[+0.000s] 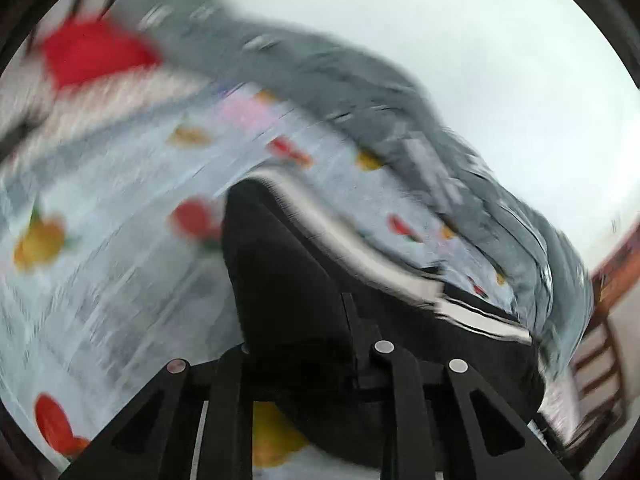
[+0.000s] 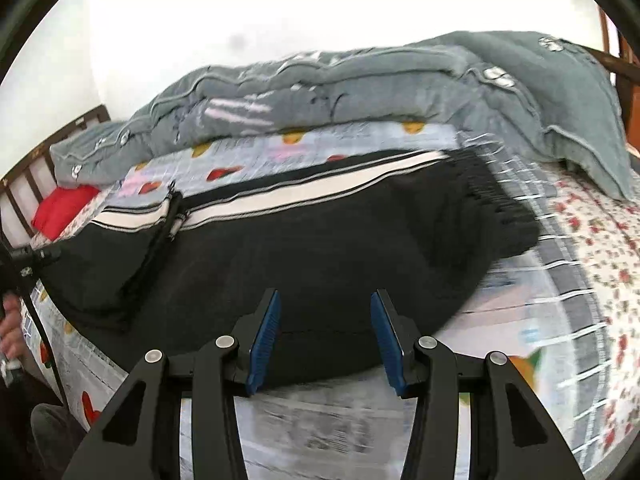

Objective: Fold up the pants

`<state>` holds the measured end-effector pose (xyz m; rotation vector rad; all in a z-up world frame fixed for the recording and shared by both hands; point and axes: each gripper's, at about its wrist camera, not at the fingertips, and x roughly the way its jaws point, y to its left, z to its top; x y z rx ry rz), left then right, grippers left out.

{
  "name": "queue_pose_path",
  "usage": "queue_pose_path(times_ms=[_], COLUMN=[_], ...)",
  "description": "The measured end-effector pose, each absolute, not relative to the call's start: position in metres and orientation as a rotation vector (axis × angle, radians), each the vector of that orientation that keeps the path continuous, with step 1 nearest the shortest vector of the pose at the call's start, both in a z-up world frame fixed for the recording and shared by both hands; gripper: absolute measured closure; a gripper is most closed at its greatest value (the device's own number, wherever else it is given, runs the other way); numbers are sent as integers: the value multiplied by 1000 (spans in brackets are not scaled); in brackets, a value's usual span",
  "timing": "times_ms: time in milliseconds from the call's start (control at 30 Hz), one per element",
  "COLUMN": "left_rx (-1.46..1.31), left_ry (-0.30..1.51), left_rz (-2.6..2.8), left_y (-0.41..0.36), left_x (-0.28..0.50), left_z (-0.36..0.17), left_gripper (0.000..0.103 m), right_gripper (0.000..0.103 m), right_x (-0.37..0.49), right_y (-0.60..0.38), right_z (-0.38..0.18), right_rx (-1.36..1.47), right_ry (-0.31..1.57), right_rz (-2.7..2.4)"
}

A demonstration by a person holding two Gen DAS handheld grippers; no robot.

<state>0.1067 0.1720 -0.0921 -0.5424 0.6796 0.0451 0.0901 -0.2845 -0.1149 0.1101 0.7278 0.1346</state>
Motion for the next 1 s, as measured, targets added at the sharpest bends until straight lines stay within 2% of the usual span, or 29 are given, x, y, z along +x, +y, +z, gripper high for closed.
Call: queue_pose_path(times_ms=[133,267,433,533,600,700,733,767,800,900,1000], left_rx=[-413,-315,-272,-286,-246,-140,-145,-163,-185,-170,-126], left_ry=[586,592,758,926,964,909,918,910,866,764,758], left_rz=[-125,-305,-497,-606,-628,-673,-716,-735,-724,-655,-498], left_y=[95,4,-103,-147,-162,-165,-159,-152,-137,-105,-65], left_x=[122,143,168,175,169,154,152,149,141,122,108], left_z=[-47,-35,-87,-133,-145,-124,-116,-109,-99,-80,-78], left_gripper=[83,84,84,84,84,71,56,37,31,28,27], right_gripper=[56,56,56,56,56,56,55,54,53,52,49], right_x=[78,64,45,39,36,36,40,44,47,64,89], right_y=[-319,-354,-392,-403,-406,-404,-402,-400,-396,-384,-367], right_z=[-109,-103,-98,-99,-99,-99,-98,-98,-97,-97,-104], right_rx=[126,136,126,128,126,128,136,145,156,208,282], right_ry=[707,709,720,734,740,735,731,729,725,711,733], right_rz=[92,46,-24,-44,-39,-18,8,26,47,139,244])
